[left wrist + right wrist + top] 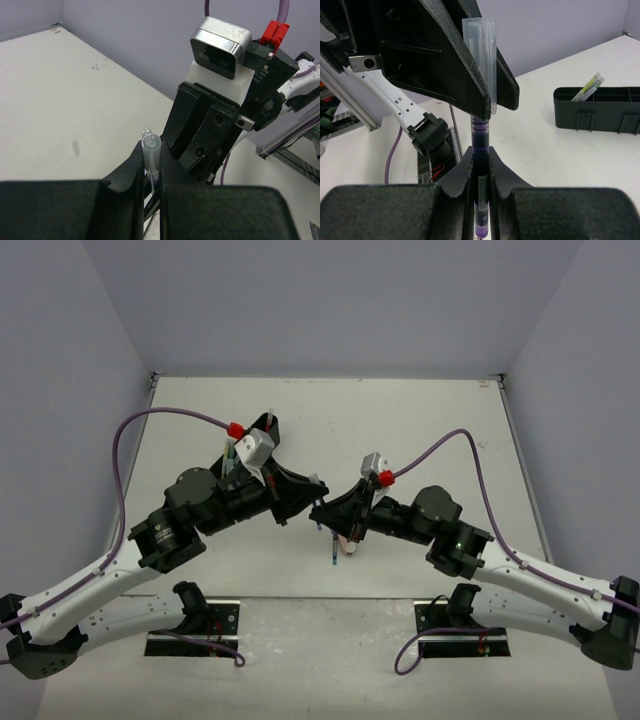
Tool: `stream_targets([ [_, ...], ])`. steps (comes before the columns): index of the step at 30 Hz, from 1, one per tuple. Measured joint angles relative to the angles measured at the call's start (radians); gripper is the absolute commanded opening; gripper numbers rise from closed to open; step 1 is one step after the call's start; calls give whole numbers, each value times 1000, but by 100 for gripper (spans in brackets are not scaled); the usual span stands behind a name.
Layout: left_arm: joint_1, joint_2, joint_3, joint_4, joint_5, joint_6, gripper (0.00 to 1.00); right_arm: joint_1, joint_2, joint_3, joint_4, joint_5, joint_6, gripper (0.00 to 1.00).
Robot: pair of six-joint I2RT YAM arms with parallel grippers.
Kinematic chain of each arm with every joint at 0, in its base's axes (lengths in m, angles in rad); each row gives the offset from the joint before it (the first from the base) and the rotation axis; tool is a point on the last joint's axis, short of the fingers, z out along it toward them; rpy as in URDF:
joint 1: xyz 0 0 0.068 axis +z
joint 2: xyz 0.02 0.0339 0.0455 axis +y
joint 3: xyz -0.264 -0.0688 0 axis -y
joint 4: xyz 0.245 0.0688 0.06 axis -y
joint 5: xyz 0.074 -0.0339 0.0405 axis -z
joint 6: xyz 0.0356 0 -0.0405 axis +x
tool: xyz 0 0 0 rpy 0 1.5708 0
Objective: Sort the stationery into containers
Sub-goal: Close the pen cap on the pen.
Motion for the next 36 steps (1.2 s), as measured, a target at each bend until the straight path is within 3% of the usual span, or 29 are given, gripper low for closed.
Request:
stream_targets([
  [12,0,0,27,-29,27,12,0,0,-1,-21,60,-36,5,0],
  [14,0,0,30,-36,33,13,5,0,1,-28,73,-41,9,0],
  [16,0,1,32,-44,38,16,22,0,4,-35,85,-50,11,0],
  [19,0,3,32,-41,56,28,62,0,4,-42,91,-60,15,0],
  [20,1,3,32,-33,62,32,65,0,4,-44,88,-60,17,0],
  [23,1,2,37,-19,69,34,63,0,4,-51,78,-61,19,0],
  [27,1,-3,42,-13,65,36,50,0,4,-53,67,-61,20,0],
  [31,2,-13,50,-13,52,36,48,0,4,-56,67,-63,20,0],
  [36,2,-18,58,-13,42,36,37,0,4,-57,65,-65,23,0],
])
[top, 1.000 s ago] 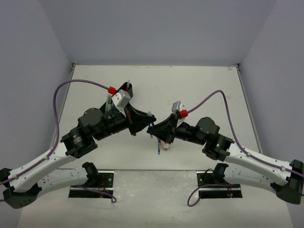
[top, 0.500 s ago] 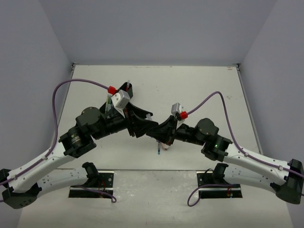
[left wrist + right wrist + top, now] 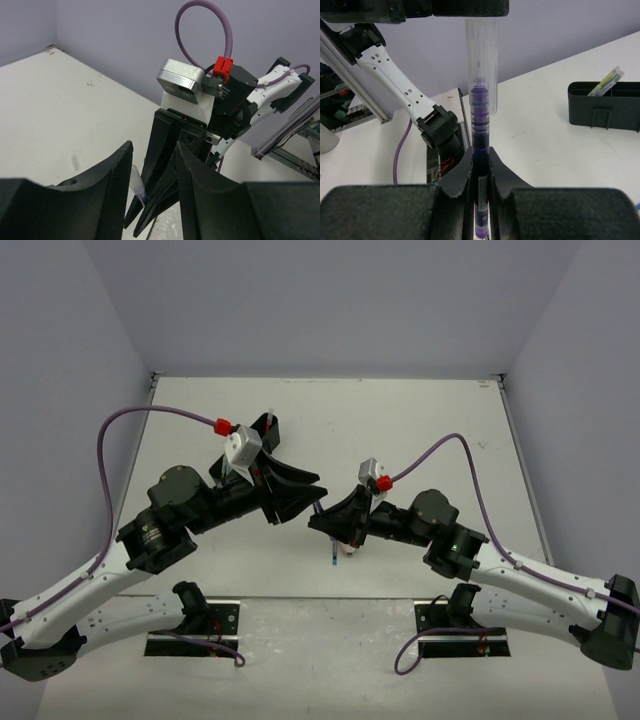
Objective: Sort the stationery into containers
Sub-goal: Close the pen cap on the pen.
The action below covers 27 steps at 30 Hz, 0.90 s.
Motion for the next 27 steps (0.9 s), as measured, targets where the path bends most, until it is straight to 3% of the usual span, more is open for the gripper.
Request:
stream_targets([
  [16,0,13,-2,0,-44,0,45,0,-19,0,-19,1,2,0],
  [27,0,24,-24,20,-44,-7,23,0,-29,0,-18,1,3,0],
])
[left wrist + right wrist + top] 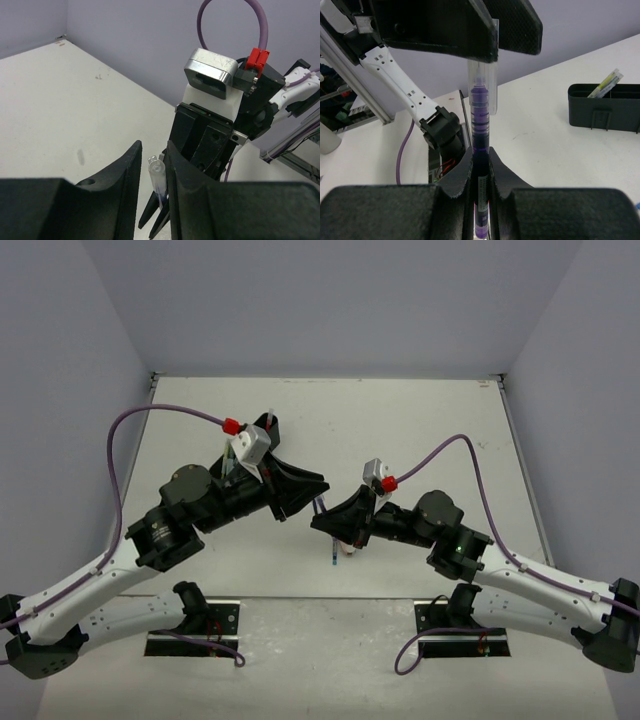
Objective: Sort the stationery into containers
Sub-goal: Close the pen cap on the pen, then place the pen in the storage box.
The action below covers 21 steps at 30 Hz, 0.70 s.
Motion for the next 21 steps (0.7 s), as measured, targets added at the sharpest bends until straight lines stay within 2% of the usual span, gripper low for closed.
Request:
stream_targets([
  [2,0,5,-12,12,6,-2,19,0,-1,0,-3,1,0,0],
  [5,0,7,-31,30,20,-11,3,0,-6,0,-17,6,-1,0],
  [6,0,7,-35,35,23,-17,0,-1,-7,0,-21,8,-2,0],
  [10,0,8,-49,62,32,-30,0,-1,-15,1,-35,18,-3,0],
  [15,10,11,-94,183,48,-58,0,4,-7,50,-73,75,-8,0],
  [21,33,21,-170,470,18,-94,0,-5,161,357,-296,64,-19,0],
])
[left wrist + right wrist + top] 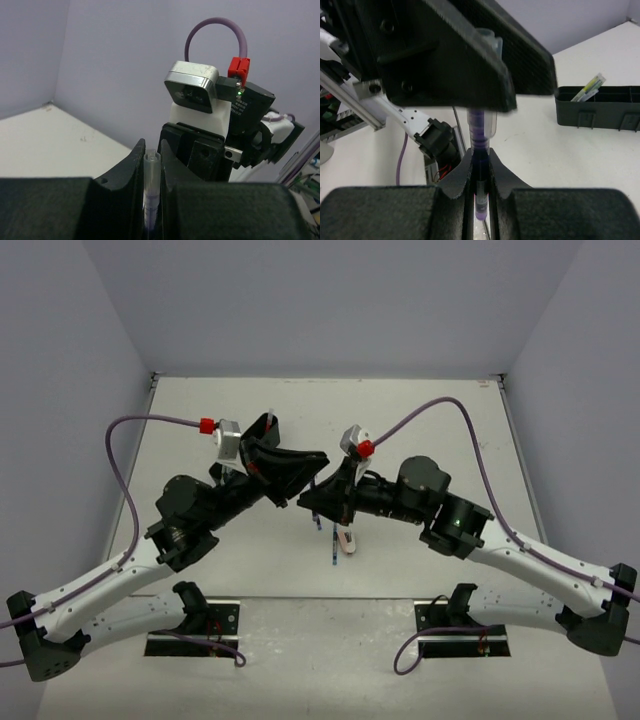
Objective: Sort the stationery into containers
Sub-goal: Place the pen in the storage box.
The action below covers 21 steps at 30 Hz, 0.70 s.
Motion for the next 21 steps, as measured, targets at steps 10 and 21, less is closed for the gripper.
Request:
stream_targets([
  [10,-33,1,5,-84,-127,31,0,-16,33,-18,-15,-3,0,0],
  [21,3,107,191,-543,-284,77,0,-65,-82,-247,248,156,-27,68],
])
